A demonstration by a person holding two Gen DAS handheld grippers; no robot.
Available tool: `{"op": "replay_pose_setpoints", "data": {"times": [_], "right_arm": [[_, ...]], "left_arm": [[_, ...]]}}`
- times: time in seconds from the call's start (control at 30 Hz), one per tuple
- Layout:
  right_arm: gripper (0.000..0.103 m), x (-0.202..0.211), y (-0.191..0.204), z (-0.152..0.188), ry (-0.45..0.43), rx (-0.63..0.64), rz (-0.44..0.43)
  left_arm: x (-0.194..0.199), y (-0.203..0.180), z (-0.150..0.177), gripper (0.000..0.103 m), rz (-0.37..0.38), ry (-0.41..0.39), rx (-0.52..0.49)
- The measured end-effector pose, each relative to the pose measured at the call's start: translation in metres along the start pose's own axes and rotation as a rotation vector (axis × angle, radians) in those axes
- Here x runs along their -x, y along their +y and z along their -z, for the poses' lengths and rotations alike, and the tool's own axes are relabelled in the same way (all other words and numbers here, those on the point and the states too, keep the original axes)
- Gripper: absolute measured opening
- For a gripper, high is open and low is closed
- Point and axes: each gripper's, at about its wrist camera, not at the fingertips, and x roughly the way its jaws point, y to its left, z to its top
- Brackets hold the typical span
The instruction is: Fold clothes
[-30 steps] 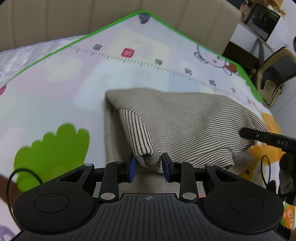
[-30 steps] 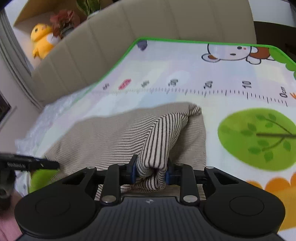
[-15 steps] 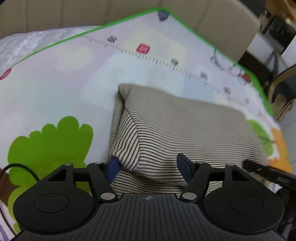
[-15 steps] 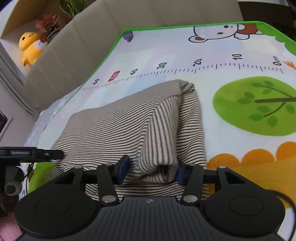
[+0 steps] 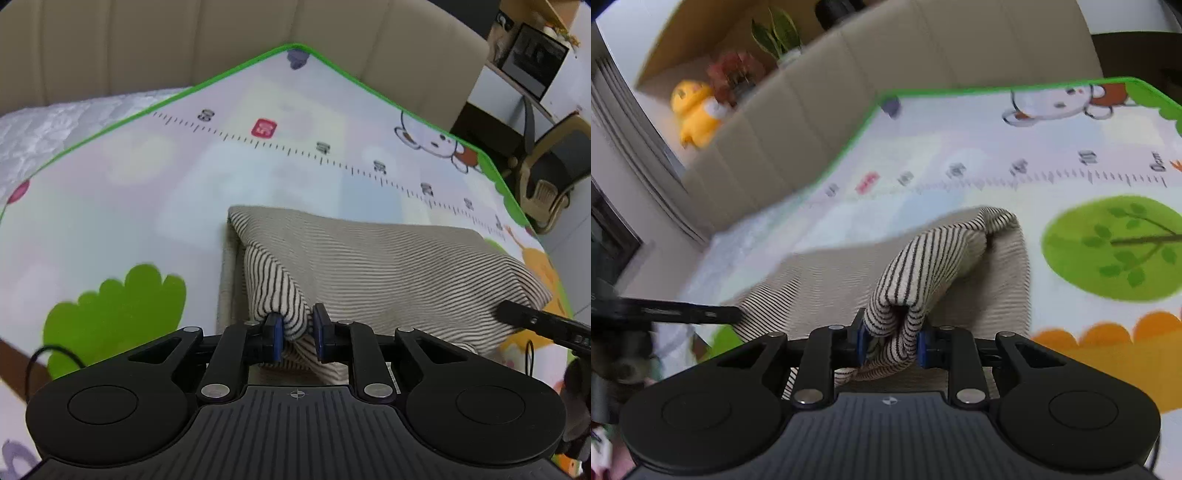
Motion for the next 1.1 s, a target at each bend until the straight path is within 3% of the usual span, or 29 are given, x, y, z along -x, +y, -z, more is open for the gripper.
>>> {"op": "replay_pose_setpoints", "data": {"times": [0.13,0.23,0.37,0.53,0.67,0.77,0.8,0.9,0.97,1.1], "right_arm": [[0.025,-0.019,-0.022,0.016,0.101,-0.040,0.063],[0.025,-0.020,-0.026,0.022,0.099,-0.055,0.068],[0.035,-0.015,-0.017,0.021,0.082,0.021,0.118],[0.042,-0.018,-0.014,0.023,0.078,0.048,0.133],[0.059,-0.017,-0.015,0.021,0.081,0.048,0.123],[0.091,-0.008,-0.013,0.016,0.045,0.077,0.156],[0.093,-0.004,-0.012,0.014,0.021,0.090,0.177],[0.103,0.011,-0.009,0.005,-0.063,0.128,0.226],[0.103,0.015,-0.007,0.000,-0.093,0.152,0.269],[0.103,-0.018,-0.017,0.002,0.011,0.182,0.438]], "left_arm": [[-0.011,0.002,0.020,0.019,-0.028,0.082,-0.007],[-0.026,0.007,0.032,0.019,-0.053,0.155,-0.001],[-0.010,0.000,0.025,0.023,-0.047,0.068,-0.015],[0.009,-0.009,0.017,0.043,-0.033,-0.040,-0.034],[0.008,-0.031,0.015,0.051,0.032,-0.089,-0.057],[-0.011,-0.043,0.021,0.062,0.060,-0.022,-0.059],[-0.018,-0.045,0.024,0.068,0.065,0.010,-0.056],[-0.046,-0.039,0.035,0.070,0.022,0.123,-0.011],[-0.056,-0.030,0.042,0.073,0.008,0.164,0.028],[-0.058,-0.028,0.042,0.083,0.036,0.164,0.056]]}}
